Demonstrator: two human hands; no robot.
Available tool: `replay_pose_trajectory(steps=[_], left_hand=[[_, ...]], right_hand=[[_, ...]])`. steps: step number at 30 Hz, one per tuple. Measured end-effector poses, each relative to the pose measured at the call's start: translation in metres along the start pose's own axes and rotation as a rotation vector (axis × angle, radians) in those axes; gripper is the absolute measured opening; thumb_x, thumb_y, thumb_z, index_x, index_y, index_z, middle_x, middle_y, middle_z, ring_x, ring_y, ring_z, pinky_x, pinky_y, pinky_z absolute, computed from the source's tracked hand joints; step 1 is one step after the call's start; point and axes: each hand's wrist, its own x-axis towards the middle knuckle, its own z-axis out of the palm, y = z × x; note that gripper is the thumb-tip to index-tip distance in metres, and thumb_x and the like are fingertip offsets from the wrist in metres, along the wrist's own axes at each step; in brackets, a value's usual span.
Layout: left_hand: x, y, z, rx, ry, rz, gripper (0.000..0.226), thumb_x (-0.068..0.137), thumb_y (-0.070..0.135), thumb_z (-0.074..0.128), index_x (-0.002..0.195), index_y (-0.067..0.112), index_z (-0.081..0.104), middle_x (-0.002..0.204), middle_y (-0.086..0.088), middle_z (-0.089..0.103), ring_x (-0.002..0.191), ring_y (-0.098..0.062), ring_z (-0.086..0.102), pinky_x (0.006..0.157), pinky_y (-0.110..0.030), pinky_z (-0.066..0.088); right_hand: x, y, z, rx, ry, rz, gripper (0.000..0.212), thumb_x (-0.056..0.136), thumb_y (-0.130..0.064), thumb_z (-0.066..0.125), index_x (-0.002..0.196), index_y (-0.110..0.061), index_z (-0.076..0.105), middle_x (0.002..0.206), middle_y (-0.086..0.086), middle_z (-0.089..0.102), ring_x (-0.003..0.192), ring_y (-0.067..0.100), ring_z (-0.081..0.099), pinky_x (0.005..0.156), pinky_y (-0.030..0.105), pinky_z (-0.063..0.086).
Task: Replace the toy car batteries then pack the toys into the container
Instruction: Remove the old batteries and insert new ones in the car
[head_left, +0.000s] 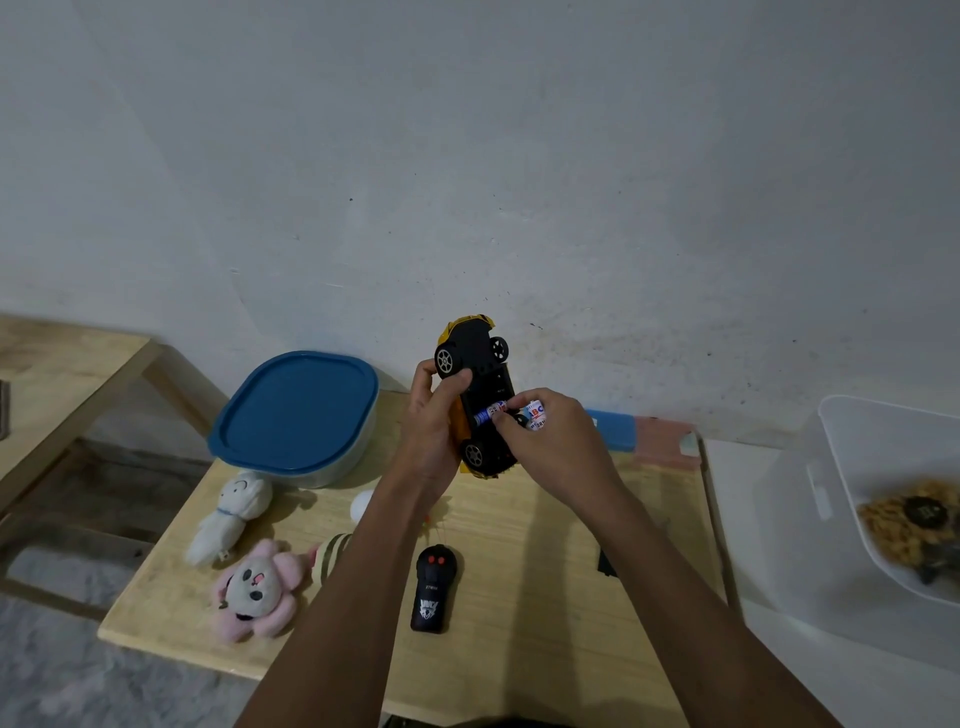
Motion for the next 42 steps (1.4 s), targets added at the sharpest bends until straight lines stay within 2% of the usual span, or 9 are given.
replay_pose_trajectory(steps=[8, 12, 16, 22, 26, 31, 34, 39, 42], left_hand=[[0.001, 0.0, 0.003, 0.016, 0.003, -0.003, 0.019, 0.097, 0.014, 0.051, 0.115, 0.017, 0.048, 0.093, -0.007, 0.072, 0.086, -0.024, 0.07, 0.074, -0.042, 0.058], [0.001, -0.003, 0.002, 0.004, 0.024, -0.037, 0.018, 0.097, 0.018, 0.051, 0.115, 0.016, 0.05, 0.098, -0.01, 0.071, 0.089, -0.027, 0.069, 0.081, -0.047, 0.056], [0.003, -0.002, 0.001, -0.011, 0.016, -0.054, 0.026, 0.092, 0.022, 0.057, 0.116, 0.016, 0.051, 0.104, -0.013, 0.07, 0.093, -0.028, 0.069, 0.084, -0.048, 0.055], [0.0, -0.001, 0.002, -0.065, 0.011, -0.097, 0.043, 0.095, 0.025, 0.054, 0.136, 0.012, 0.043, 0.131, -0.026, 0.058, 0.106, -0.037, 0.064, 0.091, -0.056, 0.052], [0.002, -0.001, 0.002, -0.052, 0.038, -0.113, 0.042, 0.096, 0.026, 0.051, 0.136, 0.013, 0.044, 0.133, -0.026, 0.057, 0.107, -0.037, 0.064, 0.086, -0.052, 0.055], [0.003, -0.002, 0.005, -0.042, 0.033, -0.135, 0.045, 0.095, 0.029, 0.052, 0.136, 0.012, 0.046, 0.132, -0.027, 0.057, 0.105, -0.038, 0.064, 0.084, -0.051, 0.056], [0.004, -0.003, 0.006, -0.04, 0.045, -0.133, 0.052, 0.09, 0.03, 0.057, 0.136, 0.01, 0.043, 0.134, -0.029, 0.054, 0.106, -0.038, 0.062, 0.087, -0.05, 0.055], [0.005, -0.002, 0.008, -0.042, 0.025, -0.136, 0.045, 0.095, 0.028, 0.052, 0.136, 0.01, 0.044, 0.129, -0.027, 0.059, 0.105, -0.037, 0.064, 0.089, -0.05, 0.054], [0.006, -0.004, 0.005, -0.036, 0.042, -0.165, 0.053, 0.092, 0.033, 0.056, 0.137, 0.009, 0.044, 0.132, -0.026, 0.058, 0.116, -0.043, 0.06, 0.094, -0.053, 0.051]], right_hand=[[0.006, -0.001, 0.003, 0.066, -0.035, 0.072, 0.02, 0.089, -0.041, 0.06, 0.101, -0.025, 0.059, 0.085, -0.01, 0.062, 0.084, 0.014, 0.065, 0.081, 0.04, 0.058], [0.006, 0.001, -0.004, 0.144, -0.096, 0.066, 0.012, 0.09, -0.03, 0.061, 0.096, -0.019, 0.061, 0.078, -0.003, 0.062, 0.073, 0.012, 0.06, 0.068, 0.032, 0.052], [0.004, 0.007, -0.01, 0.17, -0.157, -0.006, 0.014, 0.089, -0.032, 0.067, 0.094, -0.028, 0.054, 0.086, -0.004, 0.065, 0.075, 0.012, 0.065, 0.06, 0.026, 0.05], [0.009, 0.02, -0.014, 0.125, -0.072, -0.102, 0.028, 0.082, -0.051, 0.069, 0.107, -0.045, 0.057, 0.102, -0.007, 0.067, 0.084, 0.011, 0.069, 0.073, 0.043, 0.06], [0.006, 0.022, -0.011, 0.131, -0.005, -0.13, 0.021, 0.083, -0.043, 0.071, 0.102, -0.036, 0.066, 0.095, -0.008, 0.07, 0.081, 0.009, 0.068, 0.069, 0.045, 0.06], [0.004, 0.014, -0.015, 0.297, -0.047, -0.113, 0.016, 0.083, -0.031, 0.074, 0.094, -0.03, 0.062, 0.091, 0.0, 0.069, 0.081, 0.011, 0.071, 0.067, 0.032, 0.061], [0.003, 0.011, -0.017, 0.284, -0.075, -0.16, 0.016, 0.084, -0.034, 0.073, 0.089, -0.031, 0.058, 0.085, -0.006, 0.065, 0.076, 0.008, 0.067, 0.06, 0.026, 0.056], [0.002, 0.009, -0.016, 0.26, -0.074, -0.191, 0.023, 0.081, -0.047, 0.071, 0.09, -0.032, 0.056, 0.093, -0.006, 0.068, 0.084, 0.012, 0.068, 0.069, 0.04, 0.061], [0.0, 0.003, -0.016, 0.363, -0.065, -0.179, 0.016, 0.086, -0.033, 0.072, 0.09, -0.026, 0.058, 0.09, -0.006, 0.065, 0.079, 0.006, 0.067, 0.063, 0.027, 0.058]])
